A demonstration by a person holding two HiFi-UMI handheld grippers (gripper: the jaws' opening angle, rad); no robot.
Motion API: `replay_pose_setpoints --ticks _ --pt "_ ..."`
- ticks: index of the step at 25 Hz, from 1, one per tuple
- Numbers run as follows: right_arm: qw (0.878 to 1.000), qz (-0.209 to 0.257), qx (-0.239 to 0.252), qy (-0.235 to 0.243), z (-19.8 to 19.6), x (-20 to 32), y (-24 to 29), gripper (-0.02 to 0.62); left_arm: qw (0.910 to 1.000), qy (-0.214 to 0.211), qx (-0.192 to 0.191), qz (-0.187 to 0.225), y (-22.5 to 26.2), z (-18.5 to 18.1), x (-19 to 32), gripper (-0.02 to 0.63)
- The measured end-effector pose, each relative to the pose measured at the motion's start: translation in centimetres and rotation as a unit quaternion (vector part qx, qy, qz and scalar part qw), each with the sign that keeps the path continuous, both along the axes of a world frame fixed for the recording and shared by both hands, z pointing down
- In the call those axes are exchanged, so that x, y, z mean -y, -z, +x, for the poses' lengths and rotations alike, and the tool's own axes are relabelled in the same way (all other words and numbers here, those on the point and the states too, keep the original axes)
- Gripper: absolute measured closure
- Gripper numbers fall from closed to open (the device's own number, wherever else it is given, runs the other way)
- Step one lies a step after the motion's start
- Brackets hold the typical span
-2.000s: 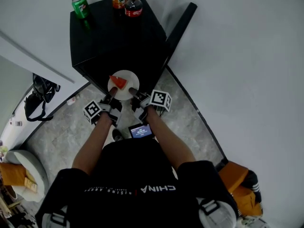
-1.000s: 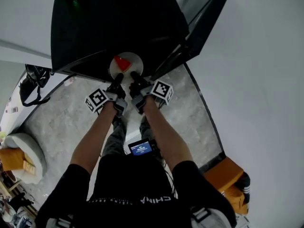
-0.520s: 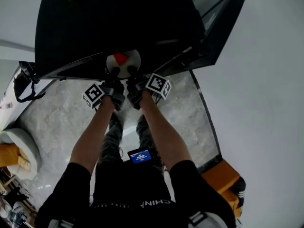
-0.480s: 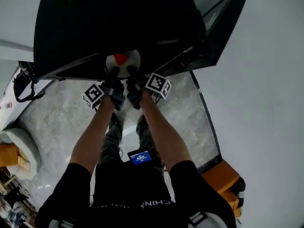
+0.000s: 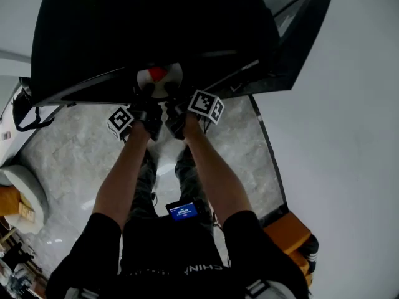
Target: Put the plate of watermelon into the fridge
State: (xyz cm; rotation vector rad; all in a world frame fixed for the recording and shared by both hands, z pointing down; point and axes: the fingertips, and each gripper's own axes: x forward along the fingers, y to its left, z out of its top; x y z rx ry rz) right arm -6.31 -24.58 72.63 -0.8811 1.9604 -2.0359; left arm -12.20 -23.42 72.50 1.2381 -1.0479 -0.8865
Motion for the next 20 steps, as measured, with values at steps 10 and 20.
replay_pose_setpoints --ticks 10,20 --pt "0.997 0.049 -0.024 0.047 1.4 -1.3 0.3 0.551 0.9997 0.023 0.011 0.005 -0.5 -0.5 0.5 0.575" --pt "0.990 0.082 -0.073 0.091 0.1 -3.8 0.2 0.566 0.9986 -0.019 0.042 0.026 1.1 -0.1 0.8 0.484"
